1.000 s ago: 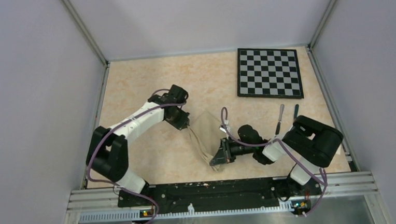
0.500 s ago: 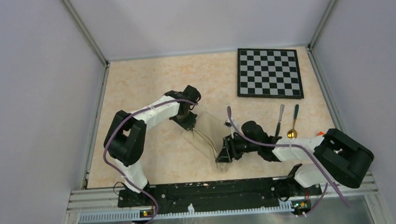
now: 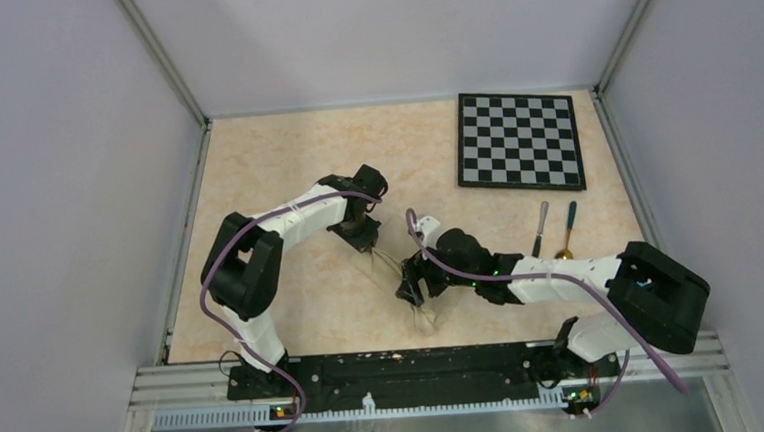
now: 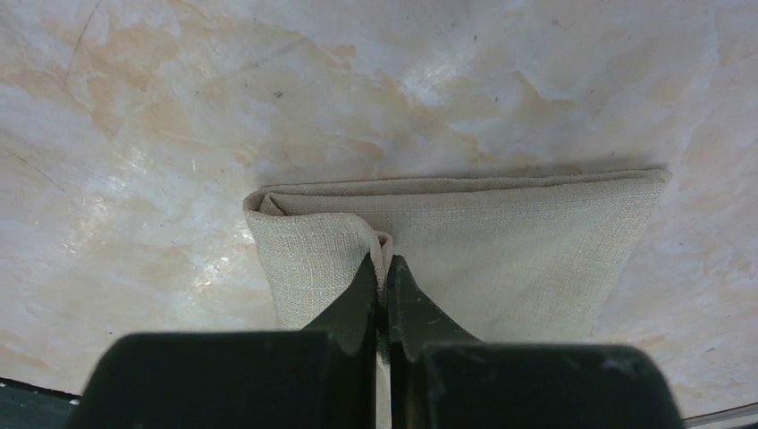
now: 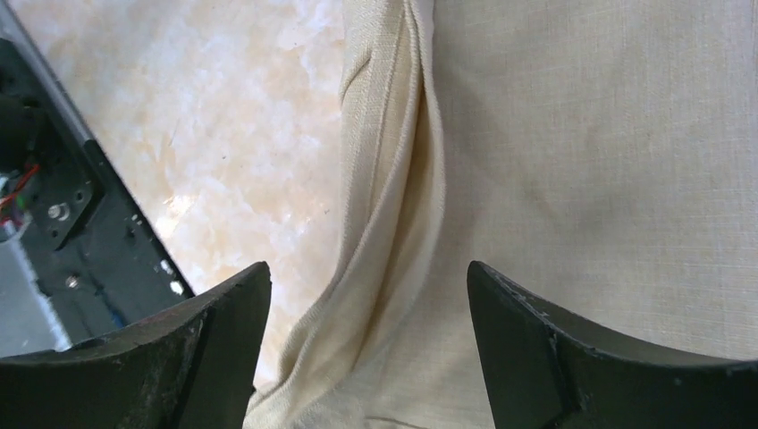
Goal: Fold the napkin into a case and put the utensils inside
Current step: Fold the lower triangle-folded napkin at the center of the board.
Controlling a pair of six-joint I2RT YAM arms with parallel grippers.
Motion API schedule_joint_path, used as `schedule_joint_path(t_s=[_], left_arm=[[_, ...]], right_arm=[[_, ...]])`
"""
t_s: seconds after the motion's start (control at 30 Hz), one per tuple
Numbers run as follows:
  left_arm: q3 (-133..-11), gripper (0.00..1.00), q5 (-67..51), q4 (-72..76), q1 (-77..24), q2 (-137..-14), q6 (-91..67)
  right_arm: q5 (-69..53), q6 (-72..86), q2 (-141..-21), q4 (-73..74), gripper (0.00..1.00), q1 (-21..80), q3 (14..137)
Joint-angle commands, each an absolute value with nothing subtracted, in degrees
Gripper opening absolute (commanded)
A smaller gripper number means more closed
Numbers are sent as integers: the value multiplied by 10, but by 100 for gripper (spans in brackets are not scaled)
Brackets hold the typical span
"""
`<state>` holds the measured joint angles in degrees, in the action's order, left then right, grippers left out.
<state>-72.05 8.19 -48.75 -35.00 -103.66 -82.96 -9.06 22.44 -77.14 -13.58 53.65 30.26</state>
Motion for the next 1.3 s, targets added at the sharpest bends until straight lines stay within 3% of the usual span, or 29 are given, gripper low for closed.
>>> schedule_joint_path(t_s=[0.0,0.2,0.37,0.53,0.7,1.03,1.1,1.2,1.27], left_arm=[[-729,0,85,-502,-353,-1037,-831],[-732,0,81,-499,-352,-1043,-830],[-731,0,85,-501,-353,-1042,-829],[-732,0,86,-501,-353,-1043,-826],[-732,0,83,-499,-353,-1046,-823],[-735,0,85,-499,-353,-1045,-818],[-734,0,85,-500,-352,-1046,-818],[-733,0,89,-497,-353,-1045,-815],[-734,2,92,-493,-353,-1046,-810]], right_arm=[[48,216,-796,-86,80,601,354],[260,232,-830,-9,81,692,397],[342,241,-840,68,78,728,426],[340,261,-789,102,67,733,407],[288,263,-735,82,44,733,371],[203,260,-753,25,43,702,347],[193,262,-752,24,30,694,342],[160,270,-738,15,0,675,324],[110,276,-724,-9,0,649,300]])
